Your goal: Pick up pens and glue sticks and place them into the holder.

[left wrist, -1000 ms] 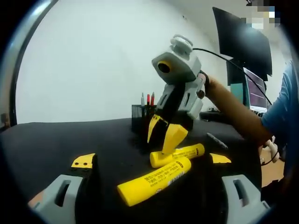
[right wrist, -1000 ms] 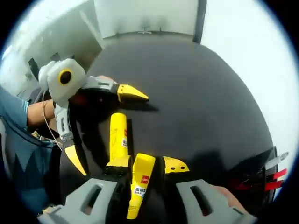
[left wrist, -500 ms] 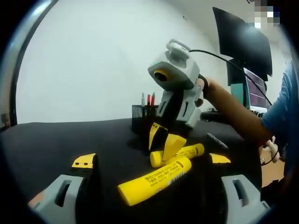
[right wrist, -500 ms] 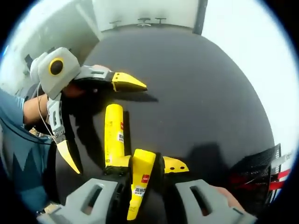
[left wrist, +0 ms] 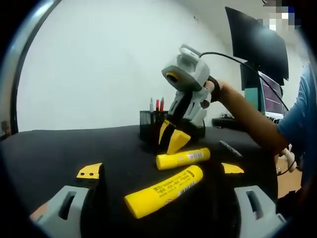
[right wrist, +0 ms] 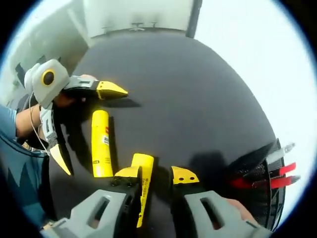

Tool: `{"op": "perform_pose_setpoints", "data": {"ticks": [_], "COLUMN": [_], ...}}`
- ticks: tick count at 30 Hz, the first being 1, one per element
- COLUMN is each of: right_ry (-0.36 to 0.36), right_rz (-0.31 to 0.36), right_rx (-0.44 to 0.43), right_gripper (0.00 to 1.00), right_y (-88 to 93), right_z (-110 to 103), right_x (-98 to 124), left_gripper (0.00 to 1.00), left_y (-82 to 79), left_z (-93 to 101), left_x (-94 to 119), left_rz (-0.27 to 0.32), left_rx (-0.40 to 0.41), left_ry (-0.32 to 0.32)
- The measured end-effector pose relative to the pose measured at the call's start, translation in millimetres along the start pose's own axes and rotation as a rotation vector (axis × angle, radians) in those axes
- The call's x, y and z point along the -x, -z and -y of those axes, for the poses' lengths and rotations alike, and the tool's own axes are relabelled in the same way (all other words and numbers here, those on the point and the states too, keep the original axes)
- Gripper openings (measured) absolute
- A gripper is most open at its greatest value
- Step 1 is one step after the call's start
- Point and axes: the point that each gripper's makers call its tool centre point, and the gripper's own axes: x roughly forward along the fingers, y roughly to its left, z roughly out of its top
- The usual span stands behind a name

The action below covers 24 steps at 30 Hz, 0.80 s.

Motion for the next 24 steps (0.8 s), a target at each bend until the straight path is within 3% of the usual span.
{"op": "perform_pose_setpoints", "data": {"ticks": [3,9,18,24], "right_ry": [0.026,0.005,-0.022,-0.033], "right_rz": [-0.010,0.051,-0.066,-0.117], "right_rx": [0.015,0.020,-0.023,-0.043], "right_gripper": [0.19,0.19,0.20,0.20], "right_y": [3.8,-12.0,-1.8,6.9], "right_z": [5.2,1.0,-9.4,-12.6], "right_x": [2.3,4.3,-27.4,-32.1], "left_gripper": [0.91,0.90,0.90,0.89], "left_y": [-0.5,-0.4,-0.6,-0.6], "left_z": [-0.4,-0.6,-1.2,-1.2], "left_x": [0.1,0.1,0.0,0.4], "left_rz": [0.002,0.002,0.001,0.000], "left_rx": [0.002,0.001,0.002,0.002], "left_ry": [-0.001,-0.002,-0.003,-0.002]}}
